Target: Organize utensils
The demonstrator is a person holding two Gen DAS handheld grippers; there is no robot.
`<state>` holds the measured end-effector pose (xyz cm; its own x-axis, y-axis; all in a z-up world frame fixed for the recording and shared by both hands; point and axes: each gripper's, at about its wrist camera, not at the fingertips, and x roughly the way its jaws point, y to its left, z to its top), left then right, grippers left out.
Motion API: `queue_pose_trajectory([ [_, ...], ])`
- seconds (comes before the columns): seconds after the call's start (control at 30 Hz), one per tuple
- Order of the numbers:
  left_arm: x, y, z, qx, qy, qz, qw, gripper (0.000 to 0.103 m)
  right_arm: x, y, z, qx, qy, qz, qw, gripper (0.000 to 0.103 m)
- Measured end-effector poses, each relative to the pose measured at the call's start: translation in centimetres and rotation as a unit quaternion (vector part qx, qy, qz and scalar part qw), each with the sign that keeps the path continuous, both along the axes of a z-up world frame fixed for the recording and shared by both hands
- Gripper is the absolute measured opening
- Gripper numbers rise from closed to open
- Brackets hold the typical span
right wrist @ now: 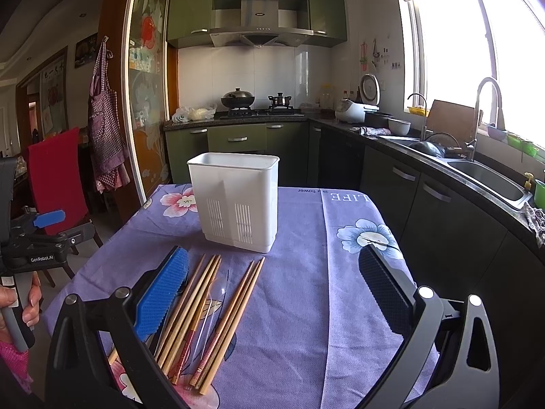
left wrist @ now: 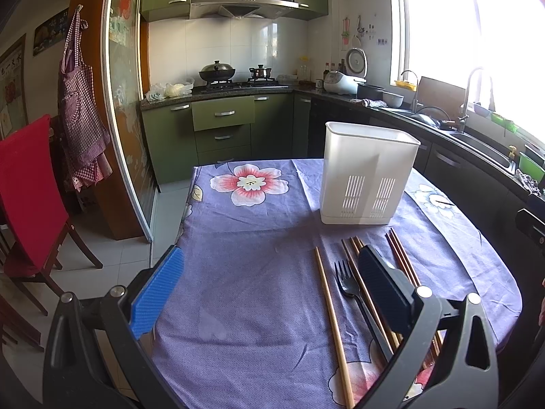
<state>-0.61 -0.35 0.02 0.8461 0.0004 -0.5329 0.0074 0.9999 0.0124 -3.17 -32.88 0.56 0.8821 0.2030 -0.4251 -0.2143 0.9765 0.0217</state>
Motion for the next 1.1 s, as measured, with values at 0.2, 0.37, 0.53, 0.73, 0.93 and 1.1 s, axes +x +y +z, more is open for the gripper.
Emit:
queue_pose_trajectory([
  [0.2,0.03,0.05,0.00,0.000,0.000,0.000,1.0000,0.097,-0.05,-0.05,0.06,-0.001,0.001,0.000,1.000,0.099],
  [0.37,0.07,0.04,-0.03,0.000,0.001,0.000,1.0000,0.097,-0.05,-0.05,0.08,-0.001,0.001,0.000,1.000,0.099],
  [0.53,0.05,0.01,-0.04,0.000,0.001,0.000,1.0000,0.097,0.01,-0.08,0.11,-0.001,0.002,0.000,1.000,0.099],
  [0.73,0.05,0.03,-0.08,0.001,0.002,0.000,1.0000,0.097,0.03,-0.07,0.14,-0.001,0.002,0.000,1.000,0.099],
  [0.93,0.07,0.03,-0.11,0.000,0.002,0.000,1.0000,0.097,0.04,-0.06,0.12,-0.001,0.003,0.000,1.000,0.099],
  [1.1,0.23,-0.08,-0.41,0.000,0.010,-0.004,0.9999,0.097,0.36,0.03,-0.06,-0.008,0.010,0.000,1.000,0.099],
])
